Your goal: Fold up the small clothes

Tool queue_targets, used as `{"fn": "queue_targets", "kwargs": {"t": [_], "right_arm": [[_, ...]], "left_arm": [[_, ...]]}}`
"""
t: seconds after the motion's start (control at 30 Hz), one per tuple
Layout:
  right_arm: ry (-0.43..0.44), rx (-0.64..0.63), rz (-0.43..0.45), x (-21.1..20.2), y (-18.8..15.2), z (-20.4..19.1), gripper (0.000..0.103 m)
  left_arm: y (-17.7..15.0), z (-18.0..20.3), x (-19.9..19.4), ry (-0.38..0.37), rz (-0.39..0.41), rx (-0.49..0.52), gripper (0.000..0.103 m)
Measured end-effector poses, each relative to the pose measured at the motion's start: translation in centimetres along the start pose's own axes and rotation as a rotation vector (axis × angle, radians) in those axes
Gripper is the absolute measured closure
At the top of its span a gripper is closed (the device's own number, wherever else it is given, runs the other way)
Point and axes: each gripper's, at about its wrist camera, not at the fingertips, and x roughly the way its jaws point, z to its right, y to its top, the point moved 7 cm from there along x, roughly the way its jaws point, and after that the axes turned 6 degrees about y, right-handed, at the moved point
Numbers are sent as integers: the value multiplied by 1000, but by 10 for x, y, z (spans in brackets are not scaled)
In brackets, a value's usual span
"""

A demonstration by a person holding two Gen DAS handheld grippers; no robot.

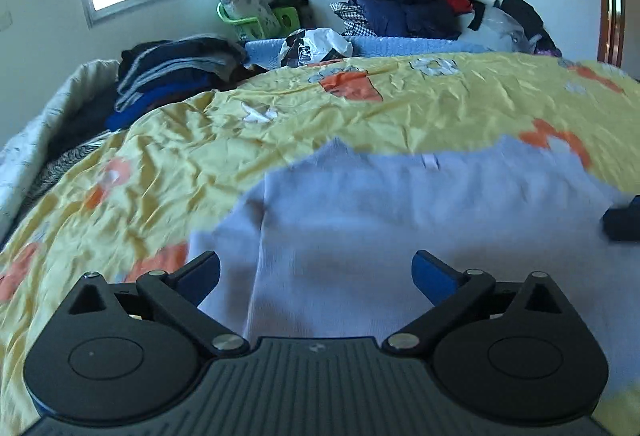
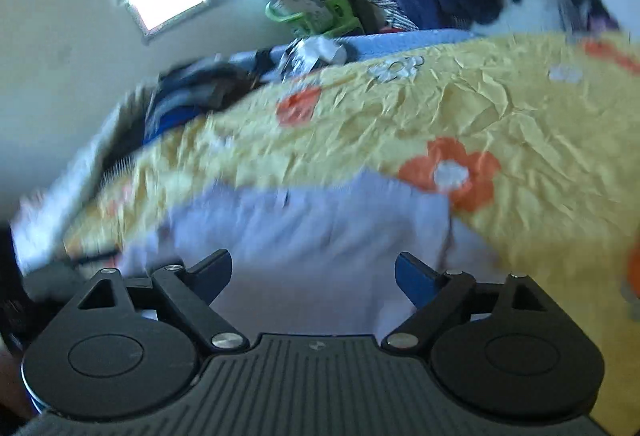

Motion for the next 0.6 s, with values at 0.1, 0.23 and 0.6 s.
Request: {"fn": "queue_targets", "kwargs": {"t": [0.1,0.23,0.6], "right_arm": [[-56,-94,-65,3,-32,-13,14],[-152,-204,-73,4,-48,-24,16],[-131,-76,-5,-73,-89,-50,12]], "left_arm": [[-30,7,-3,-23,-58,7,0],[-37,3,-11,4,-50,10,0],[-69,-8,-83,-15,-67,-66,0]]}}
